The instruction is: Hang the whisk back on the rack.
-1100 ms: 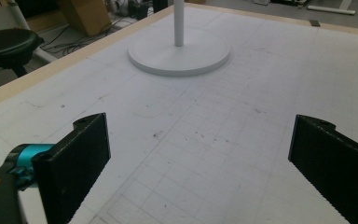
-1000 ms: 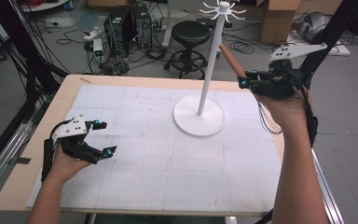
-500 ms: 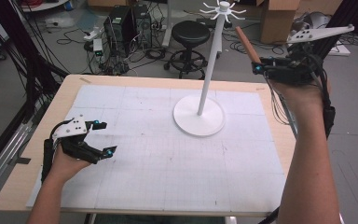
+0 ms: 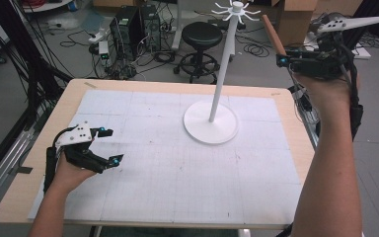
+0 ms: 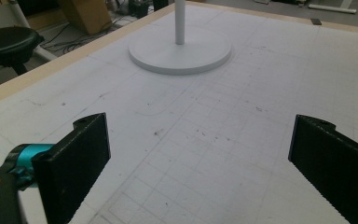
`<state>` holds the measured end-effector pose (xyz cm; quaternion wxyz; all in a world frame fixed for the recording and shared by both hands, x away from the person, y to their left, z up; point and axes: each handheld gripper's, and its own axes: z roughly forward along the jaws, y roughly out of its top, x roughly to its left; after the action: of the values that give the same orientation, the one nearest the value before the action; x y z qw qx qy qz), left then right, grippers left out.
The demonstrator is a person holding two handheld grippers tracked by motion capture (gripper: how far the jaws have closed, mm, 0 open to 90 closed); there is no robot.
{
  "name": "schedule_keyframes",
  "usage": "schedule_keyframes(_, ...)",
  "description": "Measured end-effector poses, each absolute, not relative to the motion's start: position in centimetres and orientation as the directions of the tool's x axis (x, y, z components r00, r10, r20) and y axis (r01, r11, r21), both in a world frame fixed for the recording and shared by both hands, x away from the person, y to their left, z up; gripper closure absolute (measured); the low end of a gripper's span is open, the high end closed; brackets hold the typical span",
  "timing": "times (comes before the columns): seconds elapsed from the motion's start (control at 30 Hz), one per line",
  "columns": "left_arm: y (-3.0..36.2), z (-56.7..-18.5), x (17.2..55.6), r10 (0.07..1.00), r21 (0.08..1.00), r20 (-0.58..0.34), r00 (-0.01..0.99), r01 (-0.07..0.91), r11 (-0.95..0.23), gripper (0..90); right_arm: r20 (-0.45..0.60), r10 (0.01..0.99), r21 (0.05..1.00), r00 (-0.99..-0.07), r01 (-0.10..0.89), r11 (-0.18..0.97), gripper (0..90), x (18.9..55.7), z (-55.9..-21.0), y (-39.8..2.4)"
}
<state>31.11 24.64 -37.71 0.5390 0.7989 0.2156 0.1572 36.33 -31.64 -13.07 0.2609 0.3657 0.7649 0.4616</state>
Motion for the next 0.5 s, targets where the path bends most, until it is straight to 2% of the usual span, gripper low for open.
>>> schedule_keyframes(0.5, 24.72, -37.77, 31.14, 0.517, 0.928, 0.018, 0.856, 0.179, -0.328, 6.1, -0.047, 0.799, 0.899, -0.600, 0.322, 0.295, 70.8, 37.43, -13.08, -31.18)
